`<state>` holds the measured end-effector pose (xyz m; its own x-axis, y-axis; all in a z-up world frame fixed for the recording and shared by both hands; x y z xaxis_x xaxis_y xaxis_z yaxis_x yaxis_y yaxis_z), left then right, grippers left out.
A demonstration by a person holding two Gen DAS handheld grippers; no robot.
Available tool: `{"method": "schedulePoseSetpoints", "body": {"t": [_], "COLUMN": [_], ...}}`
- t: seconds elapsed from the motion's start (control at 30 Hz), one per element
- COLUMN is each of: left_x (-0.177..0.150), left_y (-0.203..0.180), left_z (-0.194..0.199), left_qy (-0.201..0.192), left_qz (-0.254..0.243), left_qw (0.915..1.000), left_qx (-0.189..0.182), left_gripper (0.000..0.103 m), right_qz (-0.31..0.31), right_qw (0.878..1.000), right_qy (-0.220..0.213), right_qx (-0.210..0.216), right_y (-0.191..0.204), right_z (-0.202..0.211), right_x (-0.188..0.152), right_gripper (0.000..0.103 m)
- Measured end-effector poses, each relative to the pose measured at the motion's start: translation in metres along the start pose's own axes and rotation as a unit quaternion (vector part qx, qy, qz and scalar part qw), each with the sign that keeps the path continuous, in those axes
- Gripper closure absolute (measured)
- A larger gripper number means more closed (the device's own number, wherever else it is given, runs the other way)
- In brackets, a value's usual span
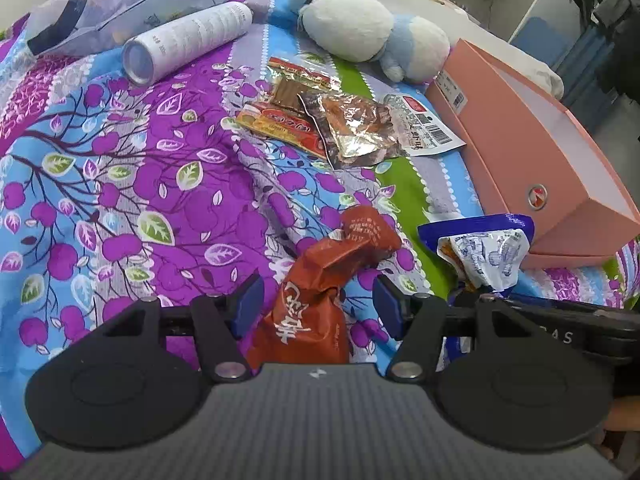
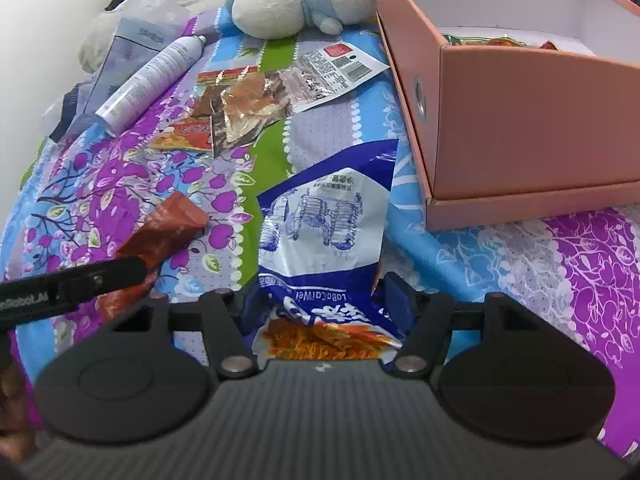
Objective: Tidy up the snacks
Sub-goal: 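Lift the red foil packet with the left gripper while the right lifts the blue-white bag, then carry both held packets over the pink box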
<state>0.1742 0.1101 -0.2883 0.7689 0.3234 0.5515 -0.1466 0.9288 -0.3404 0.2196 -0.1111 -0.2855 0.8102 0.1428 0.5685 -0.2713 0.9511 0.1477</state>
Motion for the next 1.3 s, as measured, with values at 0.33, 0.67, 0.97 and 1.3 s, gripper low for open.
{"method": "schedulePoseSetpoints", "body": {"t": [0.33,0.67,0.97,1.3], "left_x": [0.009,0.002,0.009,0.023], "left_y": [-0.015,-0.02,-0.026,-0.051], "left_z": [-0.012,-0.016,0.019,0.065], "left_qy": [0.001,0.003,-0.018,-0.05], "left_qz": [-0.067,-0.112,-0.051,-0.022], "left_qw": [0.9976,0.9929,0.9984,0.9985], "left_qx": [0.015,0.039,0.018,-0.005], "left_gripper": [0.045,0.064,0.067,0.067], "right_qz": [0.015,0.025,0.025,0.02], "right_qw": [1.0,0.999,0.998,0.996], "right_qy": [-0.012,-0.019,-0.052,-0.09], "right_qx": [0.002,0.008,0.012,0.016], "right_y": [0.001,0.009,0.011,0.006], "right_z": [0.011,0.02,0.048,0.093], "right_x": [-0.001,-0.001,0.01,0.025], "right_gripper": [0.042,0.042,0.042,0.043]}}
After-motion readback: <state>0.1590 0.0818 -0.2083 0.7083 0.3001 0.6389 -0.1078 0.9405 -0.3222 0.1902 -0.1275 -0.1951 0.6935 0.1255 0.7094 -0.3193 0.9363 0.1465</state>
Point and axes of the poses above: each gripper's, at about its wrist camera, not at the fingertips, and z roughly against the way its jaws point, y to its left, x to its top, the point moved 5 cm from there along -z, roughly the way its jaws point, and after that the axes turned 5 degrees about -x, right-handed, at the moved point
